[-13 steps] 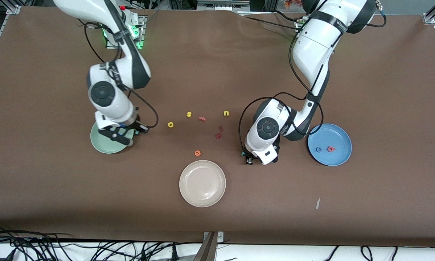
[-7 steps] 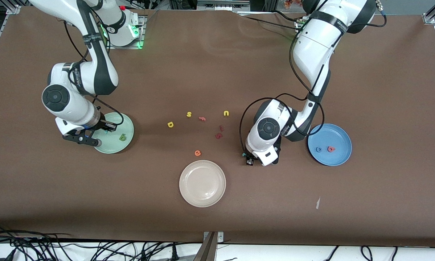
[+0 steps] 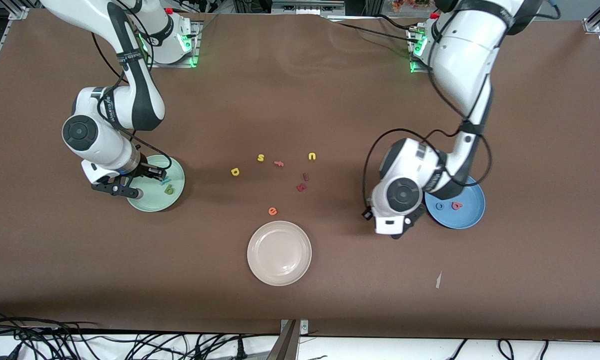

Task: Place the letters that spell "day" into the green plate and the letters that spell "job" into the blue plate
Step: 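Drop the cyan y on the green plate, the cyan l on the blue plate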

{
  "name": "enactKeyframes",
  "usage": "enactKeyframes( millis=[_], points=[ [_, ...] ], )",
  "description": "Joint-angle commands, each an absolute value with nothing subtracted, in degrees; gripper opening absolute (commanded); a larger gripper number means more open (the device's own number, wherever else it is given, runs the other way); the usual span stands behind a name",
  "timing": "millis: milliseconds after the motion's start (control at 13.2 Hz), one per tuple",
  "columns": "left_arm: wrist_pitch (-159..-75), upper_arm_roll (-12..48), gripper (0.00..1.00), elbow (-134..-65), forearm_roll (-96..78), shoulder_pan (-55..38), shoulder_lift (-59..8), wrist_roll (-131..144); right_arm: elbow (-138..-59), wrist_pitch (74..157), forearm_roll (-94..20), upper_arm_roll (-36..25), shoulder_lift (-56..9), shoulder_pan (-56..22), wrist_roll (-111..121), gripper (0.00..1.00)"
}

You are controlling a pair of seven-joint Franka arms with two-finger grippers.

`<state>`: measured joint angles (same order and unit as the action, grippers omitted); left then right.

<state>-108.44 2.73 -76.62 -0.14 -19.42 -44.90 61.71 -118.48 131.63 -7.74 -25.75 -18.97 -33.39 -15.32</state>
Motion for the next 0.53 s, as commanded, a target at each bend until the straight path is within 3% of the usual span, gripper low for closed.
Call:
enactKeyframes(
  millis=[0,456],
  points=[
    [-106.4,3.3,0.00,-83.2,1.4,-14.4,-38.2,45.4,-119.4,131.9,-10.2,-23.2,-17.2,-34.2,-20.6,0.71],
    [-109.7,3.3,0.00,-90.7,7.9,-5.7,-36.2,19.5,-119.4,140.6,-10.2,-11.4,-20.4,-34.4,-44.8,0.71]
  ],
)
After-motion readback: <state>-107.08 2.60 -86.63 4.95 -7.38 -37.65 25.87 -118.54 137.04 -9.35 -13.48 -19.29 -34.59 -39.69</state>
